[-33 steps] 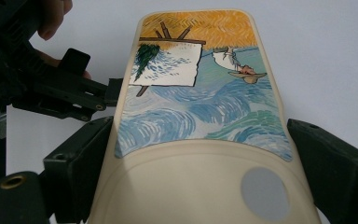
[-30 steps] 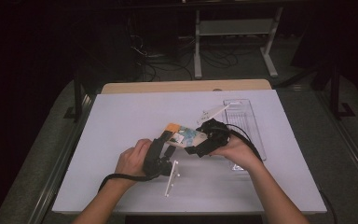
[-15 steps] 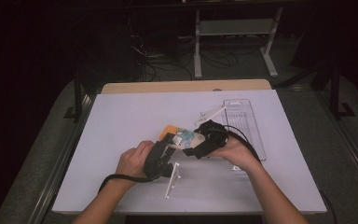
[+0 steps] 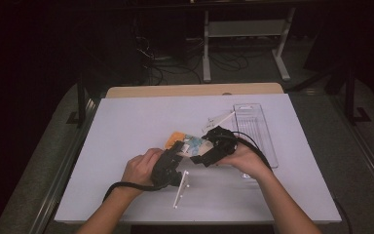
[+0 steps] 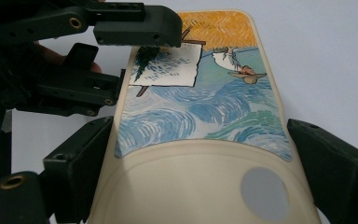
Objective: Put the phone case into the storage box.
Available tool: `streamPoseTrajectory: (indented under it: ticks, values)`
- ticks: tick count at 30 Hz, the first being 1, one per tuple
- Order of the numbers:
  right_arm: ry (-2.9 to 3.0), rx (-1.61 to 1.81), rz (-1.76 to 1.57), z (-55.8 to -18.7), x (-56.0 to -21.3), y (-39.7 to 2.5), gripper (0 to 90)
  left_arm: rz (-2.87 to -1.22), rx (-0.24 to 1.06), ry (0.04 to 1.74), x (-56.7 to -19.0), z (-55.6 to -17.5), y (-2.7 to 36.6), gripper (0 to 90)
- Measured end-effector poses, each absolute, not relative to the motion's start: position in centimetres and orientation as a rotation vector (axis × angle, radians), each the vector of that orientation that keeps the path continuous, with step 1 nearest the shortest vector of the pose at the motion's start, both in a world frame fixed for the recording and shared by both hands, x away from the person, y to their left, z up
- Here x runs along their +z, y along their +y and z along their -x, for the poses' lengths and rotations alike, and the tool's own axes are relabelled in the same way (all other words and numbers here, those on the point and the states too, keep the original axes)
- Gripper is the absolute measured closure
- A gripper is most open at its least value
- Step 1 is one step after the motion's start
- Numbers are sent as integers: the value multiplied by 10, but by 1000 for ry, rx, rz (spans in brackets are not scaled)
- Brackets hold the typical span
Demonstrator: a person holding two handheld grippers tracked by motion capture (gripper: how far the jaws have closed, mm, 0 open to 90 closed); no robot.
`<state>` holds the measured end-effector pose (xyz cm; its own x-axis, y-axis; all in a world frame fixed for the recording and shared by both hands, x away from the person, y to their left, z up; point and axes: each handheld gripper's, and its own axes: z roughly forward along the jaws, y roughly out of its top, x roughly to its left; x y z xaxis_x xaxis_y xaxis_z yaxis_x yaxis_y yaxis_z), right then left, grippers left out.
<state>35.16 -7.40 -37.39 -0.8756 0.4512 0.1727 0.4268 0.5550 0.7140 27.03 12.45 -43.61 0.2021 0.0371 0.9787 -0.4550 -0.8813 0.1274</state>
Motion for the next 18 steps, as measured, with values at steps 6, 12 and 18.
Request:
streamPoseTrajectory:
  ticks: [6,12,18]
  values:
    - [2747,1245,-775,-351,-374,-74,101,-2097,1718,-400,-435,-270,125,605]
    - [2750,1247,-776,-351,-375,-73,100,-2122,1721,-423,-433,-269,124,664]
    - [2750,1249,-777,-351,-374,-74,100,-2134,1717,-431,-433,-268,123,701]
